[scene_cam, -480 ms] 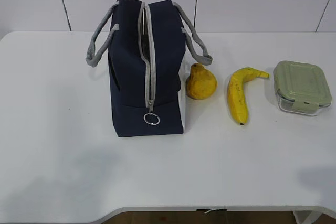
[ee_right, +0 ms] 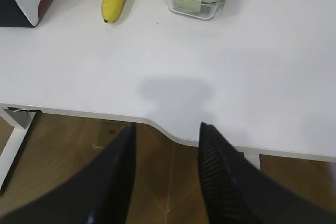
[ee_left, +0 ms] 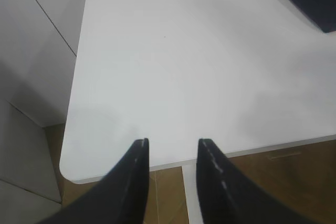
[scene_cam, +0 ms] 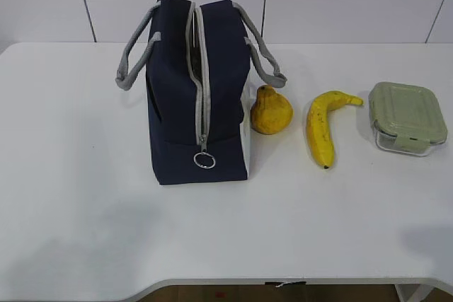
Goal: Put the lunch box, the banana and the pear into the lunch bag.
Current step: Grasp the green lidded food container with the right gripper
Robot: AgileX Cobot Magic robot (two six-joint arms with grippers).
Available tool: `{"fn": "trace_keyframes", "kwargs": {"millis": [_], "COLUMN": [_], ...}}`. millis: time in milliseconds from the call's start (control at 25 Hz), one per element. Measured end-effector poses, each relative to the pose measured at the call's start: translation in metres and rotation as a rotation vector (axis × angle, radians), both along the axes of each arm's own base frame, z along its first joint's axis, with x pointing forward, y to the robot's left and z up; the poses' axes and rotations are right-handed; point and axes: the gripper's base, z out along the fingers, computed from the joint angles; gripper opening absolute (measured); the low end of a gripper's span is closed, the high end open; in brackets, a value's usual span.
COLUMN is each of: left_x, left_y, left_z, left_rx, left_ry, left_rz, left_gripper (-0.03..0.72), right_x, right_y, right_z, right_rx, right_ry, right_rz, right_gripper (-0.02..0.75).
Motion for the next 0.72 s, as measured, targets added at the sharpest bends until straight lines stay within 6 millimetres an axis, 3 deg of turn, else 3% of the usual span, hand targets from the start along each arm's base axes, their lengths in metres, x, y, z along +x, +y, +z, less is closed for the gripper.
{"fn": "trace_keyframes", "kwargs": {"millis": [720], "left_x": [0.0000], "left_y": [0.0000], "left_z": [0.0000], "left_rx": [0.000], "left_ry": [0.000], "left_rz": [0.000], "left_gripper": [0.237], "right_x": [0.0000], "right_y": [0.0000], "right_z": [0.0000], "right_rx": [0.000], "right_ry": [0.000], "right_rz": [0.000], "right_gripper": [0.326]}}
